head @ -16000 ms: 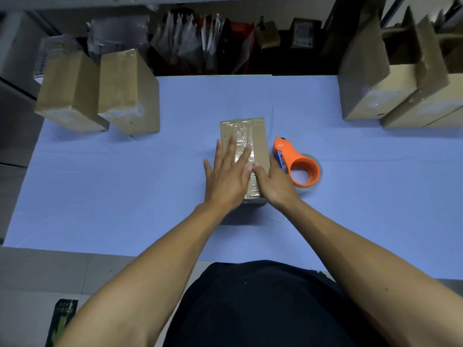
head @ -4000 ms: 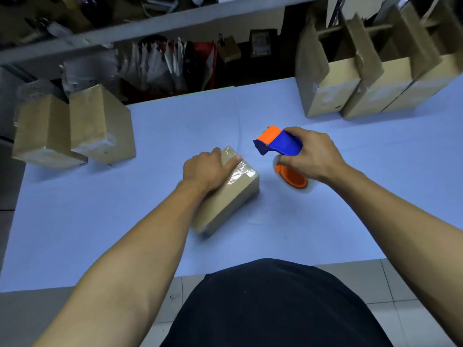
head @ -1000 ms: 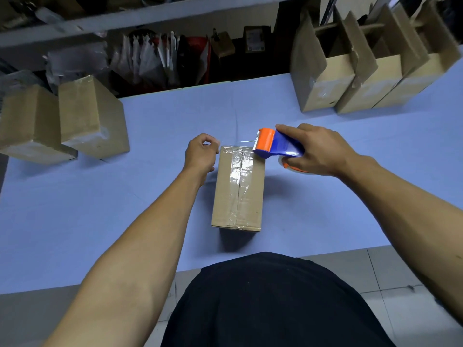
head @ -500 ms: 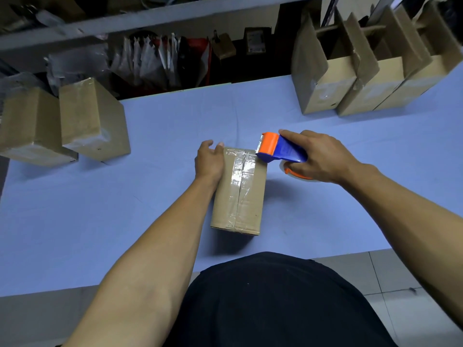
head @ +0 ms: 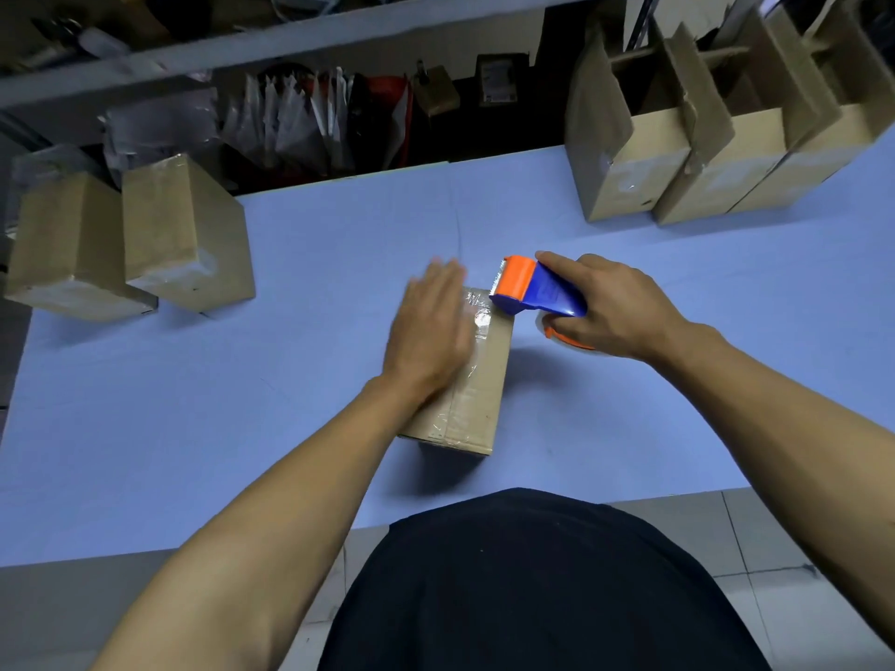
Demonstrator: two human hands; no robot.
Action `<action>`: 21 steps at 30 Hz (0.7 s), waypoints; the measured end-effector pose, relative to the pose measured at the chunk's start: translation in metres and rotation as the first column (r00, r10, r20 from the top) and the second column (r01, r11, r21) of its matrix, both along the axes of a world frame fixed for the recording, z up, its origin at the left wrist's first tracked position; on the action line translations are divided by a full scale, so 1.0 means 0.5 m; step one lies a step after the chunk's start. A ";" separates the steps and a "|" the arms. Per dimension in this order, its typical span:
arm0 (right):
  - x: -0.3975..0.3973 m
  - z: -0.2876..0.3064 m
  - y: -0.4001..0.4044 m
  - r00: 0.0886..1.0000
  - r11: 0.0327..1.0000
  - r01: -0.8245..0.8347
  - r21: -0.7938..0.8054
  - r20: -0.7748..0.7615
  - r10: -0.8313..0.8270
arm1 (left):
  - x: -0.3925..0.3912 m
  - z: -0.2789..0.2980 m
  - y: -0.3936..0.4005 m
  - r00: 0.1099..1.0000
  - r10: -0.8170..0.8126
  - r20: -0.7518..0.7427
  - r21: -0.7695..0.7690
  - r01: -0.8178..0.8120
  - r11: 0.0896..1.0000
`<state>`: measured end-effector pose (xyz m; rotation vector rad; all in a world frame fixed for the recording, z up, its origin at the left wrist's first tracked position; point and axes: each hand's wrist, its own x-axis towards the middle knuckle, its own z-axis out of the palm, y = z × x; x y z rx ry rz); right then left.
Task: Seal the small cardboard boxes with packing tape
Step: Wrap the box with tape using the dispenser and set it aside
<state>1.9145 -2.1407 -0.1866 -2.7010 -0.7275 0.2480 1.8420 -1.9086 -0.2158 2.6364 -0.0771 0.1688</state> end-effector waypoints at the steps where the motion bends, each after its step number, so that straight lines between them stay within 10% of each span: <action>1: 0.000 0.000 -0.001 1.000 1.000 0.002 -0.002 0.002 -0.002 | -0.007 -0.010 -0.005 0.985 -0.151 -0.090 0.118 0.161 0.980; 5: 0.002 -0.003 -0.009 1.000 1.000 0.001 0.003 0.007 -0.001 | -0.004 -0.021 -0.006 0.933 -0.183 -0.310 0.259 0.268 0.928; 21: -0.024 -0.019 -0.146 0.985 0.998 0.043 -0.036 -0.168 -0.048 | 0.003 -0.003 -0.006 0.922 -0.148 -0.358 0.290 0.260 0.921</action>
